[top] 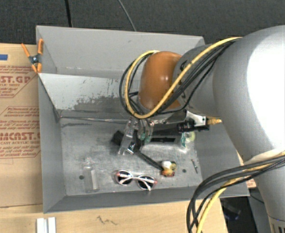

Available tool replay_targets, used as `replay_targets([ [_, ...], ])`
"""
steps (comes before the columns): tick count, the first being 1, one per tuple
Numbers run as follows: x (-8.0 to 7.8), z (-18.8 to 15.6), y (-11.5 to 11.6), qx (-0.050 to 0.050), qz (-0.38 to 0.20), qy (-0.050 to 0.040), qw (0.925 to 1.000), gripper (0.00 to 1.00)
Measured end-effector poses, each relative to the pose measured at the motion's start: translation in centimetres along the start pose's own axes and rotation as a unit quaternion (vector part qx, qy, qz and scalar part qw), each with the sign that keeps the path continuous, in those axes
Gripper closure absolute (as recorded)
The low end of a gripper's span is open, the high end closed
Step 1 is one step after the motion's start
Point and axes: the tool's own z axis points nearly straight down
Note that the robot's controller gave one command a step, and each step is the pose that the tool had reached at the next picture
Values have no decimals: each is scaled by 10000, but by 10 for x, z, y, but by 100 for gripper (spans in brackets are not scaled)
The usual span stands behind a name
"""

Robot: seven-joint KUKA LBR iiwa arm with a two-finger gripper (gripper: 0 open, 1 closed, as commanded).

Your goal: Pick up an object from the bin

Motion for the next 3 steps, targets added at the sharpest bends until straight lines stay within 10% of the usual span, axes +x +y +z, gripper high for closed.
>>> replay_targets([
  [3,1,-24,0,6,29,20,10000,100],
])
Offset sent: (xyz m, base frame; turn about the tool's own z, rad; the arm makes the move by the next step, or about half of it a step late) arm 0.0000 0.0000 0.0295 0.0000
